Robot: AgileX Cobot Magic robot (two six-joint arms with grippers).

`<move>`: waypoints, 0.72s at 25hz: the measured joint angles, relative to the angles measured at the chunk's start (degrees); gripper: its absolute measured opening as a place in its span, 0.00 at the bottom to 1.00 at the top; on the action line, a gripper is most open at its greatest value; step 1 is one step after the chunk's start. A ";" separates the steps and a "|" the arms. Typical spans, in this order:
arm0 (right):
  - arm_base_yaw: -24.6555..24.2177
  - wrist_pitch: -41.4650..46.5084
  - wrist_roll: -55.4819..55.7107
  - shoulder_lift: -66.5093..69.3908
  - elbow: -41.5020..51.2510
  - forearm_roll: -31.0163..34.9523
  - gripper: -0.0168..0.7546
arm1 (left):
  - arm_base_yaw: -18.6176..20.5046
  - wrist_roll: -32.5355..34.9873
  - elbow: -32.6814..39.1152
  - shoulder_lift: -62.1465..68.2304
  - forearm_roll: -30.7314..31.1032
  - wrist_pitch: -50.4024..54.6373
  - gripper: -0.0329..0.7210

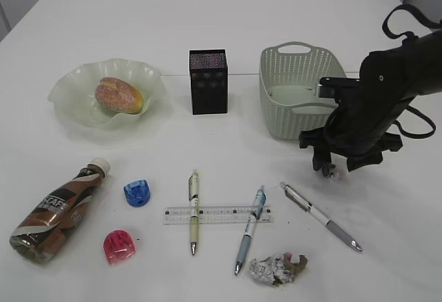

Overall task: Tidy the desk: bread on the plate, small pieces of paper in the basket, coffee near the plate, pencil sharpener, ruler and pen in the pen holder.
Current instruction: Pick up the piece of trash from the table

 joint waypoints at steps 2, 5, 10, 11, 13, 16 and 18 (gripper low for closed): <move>0.00 0.00 0.00 0.90 0.00 0.10 0.64 | 0.00 0.00 0.00 0.00 0.00 0.00 0.70; 0.00 0.00 0.00 1.28 0.00 0.10 0.64 | 0.00 0.00 0.00 0.00 0.00 0.00 0.70; 0.00 0.00 0.00 1.28 0.00 0.21 0.64 | 0.00 0.00 0.00 0.00 0.00 0.00 0.70; 0.00 0.11 0.00 1.28 0.00 0.21 0.64 | 0.00 0.00 0.00 0.00 0.00 0.00 0.70; 0.00 0.38 0.00 1.28 0.00 0.29 0.64 | 0.00 0.00 0.00 0.00 0.00 0.00 0.70; 0.00 0.61 0.00 1.28 0.00 0.54 0.64 | 0.00 0.00 0.00 0.00 0.00 0.00 0.70; 0.00 0.64 0.00 1.28 0.00 0.65 0.64 | 0.00 0.00 0.00 0.00 0.00 0.00 0.70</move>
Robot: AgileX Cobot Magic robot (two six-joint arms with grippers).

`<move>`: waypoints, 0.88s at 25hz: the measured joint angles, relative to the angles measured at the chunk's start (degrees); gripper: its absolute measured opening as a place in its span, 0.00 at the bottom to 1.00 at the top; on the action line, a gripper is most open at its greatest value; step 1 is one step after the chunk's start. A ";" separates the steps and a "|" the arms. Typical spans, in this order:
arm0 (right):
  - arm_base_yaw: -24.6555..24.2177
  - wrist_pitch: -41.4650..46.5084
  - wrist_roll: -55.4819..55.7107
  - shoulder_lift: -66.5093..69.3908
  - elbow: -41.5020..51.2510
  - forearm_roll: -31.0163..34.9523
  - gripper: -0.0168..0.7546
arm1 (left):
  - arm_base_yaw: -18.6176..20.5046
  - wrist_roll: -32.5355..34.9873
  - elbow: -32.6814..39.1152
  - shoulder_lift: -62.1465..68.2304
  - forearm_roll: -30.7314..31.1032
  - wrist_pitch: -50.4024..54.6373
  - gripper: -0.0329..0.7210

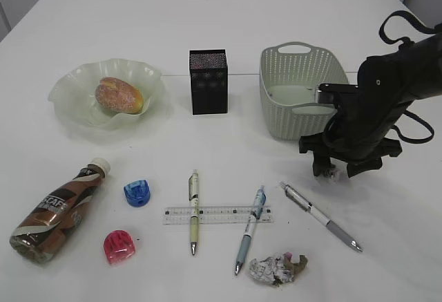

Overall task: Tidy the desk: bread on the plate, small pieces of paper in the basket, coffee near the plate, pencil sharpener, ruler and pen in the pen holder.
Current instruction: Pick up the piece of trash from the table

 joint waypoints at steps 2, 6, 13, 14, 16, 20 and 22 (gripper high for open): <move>0.00 0.10 0.00 0.00 0.00 0.00 0.63 | 0.00 0.00 0.00 0.00 0.00 0.00 0.70; 0.00 0.21 0.00 0.00 0.00 0.00 0.50 | 0.00 0.00 0.00 0.00 0.00 0.00 0.70; 0.00 0.21 0.00 0.00 0.00 0.10 0.25 | 0.00 0.00 0.00 0.00 0.00 0.00 0.70; 0.00 0.21 0.00 0.00 0.00 0.10 0.21 | 0.00 0.00 0.00 0.00 0.00 0.00 0.70; 0.00 0.46 0.00 0.00 0.00 0.10 0.14 | 0.00 0.00 0.00 0.00 0.00 0.00 0.70; 0.00 1.31 0.00 0.00 0.00 0.21 0.05 | 0.00 0.00 0.00 0.00 0.00 0.00 0.70; 0.00 1.67 0.00 0.00 0.00 0.21 0.04 | 0.00 0.00 0.00 0.00 0.00 0.00 0.70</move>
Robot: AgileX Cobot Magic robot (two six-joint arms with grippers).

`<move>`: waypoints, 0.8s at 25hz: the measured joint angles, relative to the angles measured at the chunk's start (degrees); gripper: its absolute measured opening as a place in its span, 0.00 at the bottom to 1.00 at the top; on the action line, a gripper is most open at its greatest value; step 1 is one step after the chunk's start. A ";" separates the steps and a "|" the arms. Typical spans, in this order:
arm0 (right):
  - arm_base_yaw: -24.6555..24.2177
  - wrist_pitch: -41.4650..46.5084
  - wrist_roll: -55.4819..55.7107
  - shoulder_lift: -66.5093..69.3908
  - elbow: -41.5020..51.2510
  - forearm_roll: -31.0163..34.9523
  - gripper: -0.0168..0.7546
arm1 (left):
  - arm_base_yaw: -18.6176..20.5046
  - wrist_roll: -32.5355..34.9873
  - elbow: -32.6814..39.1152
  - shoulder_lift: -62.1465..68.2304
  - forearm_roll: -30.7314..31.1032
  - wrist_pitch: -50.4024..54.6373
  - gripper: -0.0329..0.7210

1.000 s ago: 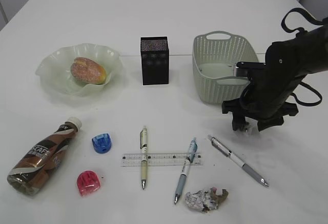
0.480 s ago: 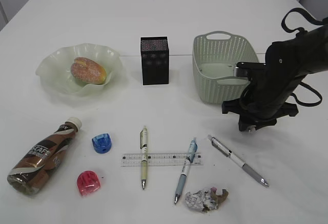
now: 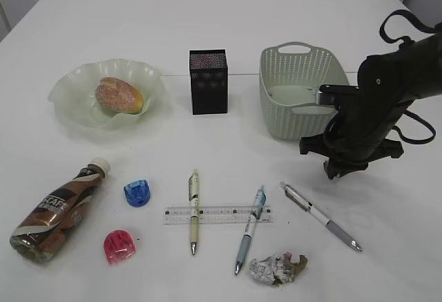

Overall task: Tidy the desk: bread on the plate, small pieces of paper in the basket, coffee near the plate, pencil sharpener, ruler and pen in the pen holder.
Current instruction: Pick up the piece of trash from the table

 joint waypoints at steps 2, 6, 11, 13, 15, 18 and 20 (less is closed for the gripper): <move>0.00 0.42 0.00 0.00 0.00 0.00 0.04 | 0.00 0.00 0.00 0.00 0.00 0.00 0.70; 0.00 2.89 0.00 -0.53 0.00 0.00 0.04 | 0.00 0.00 0.00 0.00 0.00 0.00 0.70; 0.00 7.01 0.00 -3.70 0.00 0.07 0.04 | 0.00 0.00 0.00 0.00 0.00 0.00 0.70; 0.00 8.54 0.00 -5.57 0.00 0.23 0.04 | 0.00 0.00 0.00 0.00 0.00 0.00 0.70; 0.21 10.13 0.00 -7.34 0.00 0.21 0.04 | 0.00 0.00 0.00 0.00 0.00 0.00 0.70; 1.43 11.31 0.00 -11.01 0.15 0.21 0.04 | 0.00 0.00 0.00 0.00 0.00 0.00 0.70; 2.29 11.34 0.00 -14.11 0.15 0.21 0.04 | 0.00 0.00 0.00 0.00 0.00 0.00 0.70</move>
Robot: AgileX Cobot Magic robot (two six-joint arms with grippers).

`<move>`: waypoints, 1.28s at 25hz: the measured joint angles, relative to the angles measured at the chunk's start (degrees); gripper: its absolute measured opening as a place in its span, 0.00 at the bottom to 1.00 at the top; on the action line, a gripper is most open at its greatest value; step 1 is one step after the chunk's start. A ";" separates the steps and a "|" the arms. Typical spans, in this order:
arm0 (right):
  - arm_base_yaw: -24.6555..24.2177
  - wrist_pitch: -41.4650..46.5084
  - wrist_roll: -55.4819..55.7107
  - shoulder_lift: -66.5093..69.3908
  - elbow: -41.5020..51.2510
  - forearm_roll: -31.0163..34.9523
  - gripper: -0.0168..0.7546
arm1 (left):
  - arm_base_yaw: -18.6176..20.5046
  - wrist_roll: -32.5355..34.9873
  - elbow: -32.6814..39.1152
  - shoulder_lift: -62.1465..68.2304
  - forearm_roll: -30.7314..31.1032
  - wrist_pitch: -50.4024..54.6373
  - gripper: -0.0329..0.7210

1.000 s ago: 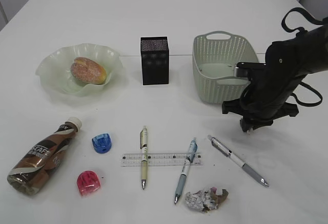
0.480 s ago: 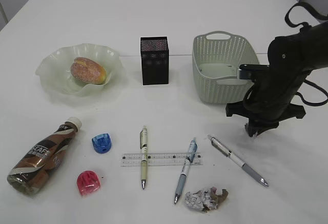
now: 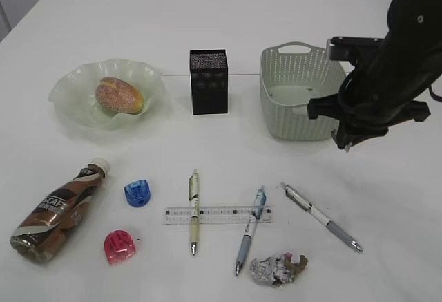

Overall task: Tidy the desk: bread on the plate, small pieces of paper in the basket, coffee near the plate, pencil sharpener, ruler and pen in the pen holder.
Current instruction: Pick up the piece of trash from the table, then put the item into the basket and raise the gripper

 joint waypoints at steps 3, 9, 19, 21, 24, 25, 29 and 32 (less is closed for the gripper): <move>0.53 0.22 0.00 -2.94 -1.28 0.00 0.04 | 0.00 0.00 0.00 0.00 0.00 0.00 0.70; 0.53 0.69 0.00 -2.52 -10.56 -3.84 0.04 | 0.00 0.00 0.00 0.00 0.00 0.00 0.70; 0.53 1.08 0.00 7.65 -27.52 -8.68 0.04 | 0.00 0.00 0.00 0.00 0.00 0.00 0.70; 0.53 0.97 0.00 9.72 -28.98 -8.92 0.04 | 0.00 0.00 0.00 0.00 0.00 0.00 0.70; 0.53 -0.90 0.00 11.71 -29.26 -9.61 0.04 | 0.00 0.00 0.00 0.00 0.00 0.00 0.70; 0.53 -1.66 0.00 12.38 -29.35 -9.77 0.04 | 0.00 0.00 0.00 0.00 0.00 0.00 0.70; 0.53 -3.79 0.09 15.21 -30.08 -10.12 0.09 | 0.00 0.00 0.00 0.00 0.00 0.00 0.70; 0.53 -4.35 1.07 16.41 -30.22 -10.12 0.27 | 0.00 0.00 0.00 0.00 0.00 0.00 0.70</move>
